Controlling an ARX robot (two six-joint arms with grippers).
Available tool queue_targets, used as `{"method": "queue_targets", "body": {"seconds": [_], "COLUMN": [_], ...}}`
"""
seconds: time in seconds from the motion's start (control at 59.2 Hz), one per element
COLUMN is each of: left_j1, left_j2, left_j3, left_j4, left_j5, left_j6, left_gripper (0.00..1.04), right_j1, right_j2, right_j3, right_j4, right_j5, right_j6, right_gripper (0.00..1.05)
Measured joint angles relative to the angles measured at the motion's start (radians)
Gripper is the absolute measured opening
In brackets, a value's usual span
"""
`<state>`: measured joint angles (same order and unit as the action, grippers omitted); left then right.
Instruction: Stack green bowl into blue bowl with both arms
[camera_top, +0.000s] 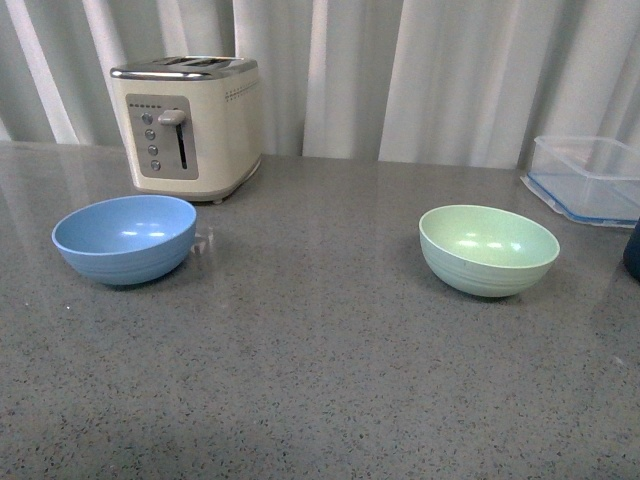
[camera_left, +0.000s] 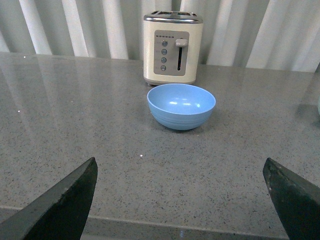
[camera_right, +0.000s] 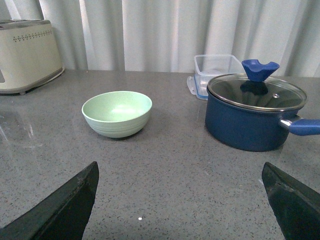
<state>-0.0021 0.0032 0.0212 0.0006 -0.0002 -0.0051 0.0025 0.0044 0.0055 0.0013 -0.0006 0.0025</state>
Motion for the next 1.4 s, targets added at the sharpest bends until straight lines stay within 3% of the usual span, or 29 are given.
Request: {"method": "queue_targets", "body": {"seconds": [0.389,0.422,0.507,0.811,1.199,1.402], "left_j1": [-0.001,-0.039,-0.072,-0.004,0.005,0.007], "left_j2": [0.001,0.030,0.123,0.570,1.257,1.620], "left_j3": [0.001,0.013,0.041,0.331,0.916,1.196], "left_j4": [-0.001,-0.051,-0.065,0.049,-0.118,-0.213], "left_j5": [-0.007,-0.135,-0.274,-0.232,-0.110,-0.138], "left_j6": [0.000,0.031,0.045,0.006,-0.313,-0.419], "left_gripper": [0.98,0.98,0.98,0.98,0.98,0.98], "right_j1": [0.000,0.000,0.000,0.000,0.000,0.000], "right_j2": [0.000,0.000,0.000,0.000,0.000,0.000], "right_j3": [0.000,0.000,0.000,0.000,0.000,0.000], "right_j4": [0.000,0.000,0.000,0.000,0.000,0.000], "right_j5": [0.000,0.000,0.000,0.000,0.000,0.000], "right_j6": [0.000,0.000,0.000,0.000,0.000,0.000], "right_gripper": [0.95,0.95,0.95,0.95,0.95,0.95]}}
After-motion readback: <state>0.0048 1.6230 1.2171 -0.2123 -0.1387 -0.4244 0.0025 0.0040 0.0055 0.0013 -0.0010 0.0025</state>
